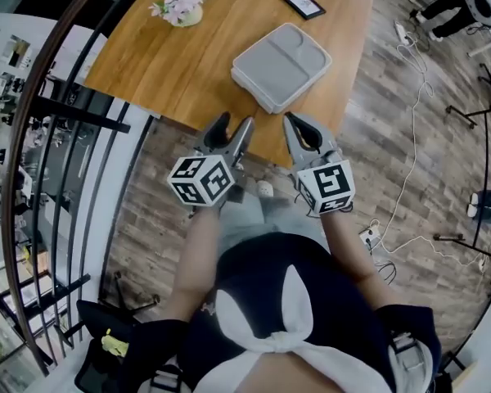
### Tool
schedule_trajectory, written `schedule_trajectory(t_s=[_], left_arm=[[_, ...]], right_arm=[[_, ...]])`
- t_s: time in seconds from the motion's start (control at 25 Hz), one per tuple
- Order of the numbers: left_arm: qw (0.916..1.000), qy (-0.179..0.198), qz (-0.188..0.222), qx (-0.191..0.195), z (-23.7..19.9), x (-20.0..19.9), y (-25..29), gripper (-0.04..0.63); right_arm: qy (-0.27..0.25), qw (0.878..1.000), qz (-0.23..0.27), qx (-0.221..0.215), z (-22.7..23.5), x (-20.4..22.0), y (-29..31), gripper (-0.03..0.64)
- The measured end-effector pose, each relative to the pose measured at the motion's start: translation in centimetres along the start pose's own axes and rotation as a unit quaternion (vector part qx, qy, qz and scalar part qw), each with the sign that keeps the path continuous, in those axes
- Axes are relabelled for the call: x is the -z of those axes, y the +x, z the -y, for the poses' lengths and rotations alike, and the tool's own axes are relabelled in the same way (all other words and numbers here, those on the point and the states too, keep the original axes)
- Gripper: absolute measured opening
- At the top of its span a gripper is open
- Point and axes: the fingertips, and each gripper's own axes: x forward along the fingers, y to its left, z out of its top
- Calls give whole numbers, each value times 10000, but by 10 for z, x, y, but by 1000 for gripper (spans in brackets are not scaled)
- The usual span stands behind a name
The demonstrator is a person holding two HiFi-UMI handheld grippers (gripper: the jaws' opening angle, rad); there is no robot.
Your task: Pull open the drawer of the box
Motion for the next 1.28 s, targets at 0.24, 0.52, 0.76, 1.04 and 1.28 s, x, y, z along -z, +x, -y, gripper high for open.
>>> schedule_trajectory(t_s=[0.24, 0.52, 0.76, 1.04, 1.28], left_arm=[[9976, -535, -388, 214, -27, 7, 23, 252], [9911, -949, -892, 257, -54, 24, 45, 250], [9854, -1036, -1314, 321, -71, 38, 72, 251], [9757, -1347, -1693, 343, -80, 55, 89, 250], [9666, -1611, -1933, 486, -94, 62, 105, 250]], right_arm=[[170, 9997, -164, 109, 14, 7, 25, -2], [259, 9988, -324, 252, 27, 11, 43, -2], [386, 9974, -460, 387, 40, 19, 61, -2], [488, 9958, -600, 488, 50, 24, 65, -2], [606, 9941, -728, 530, 56, 30, 81, -2]])
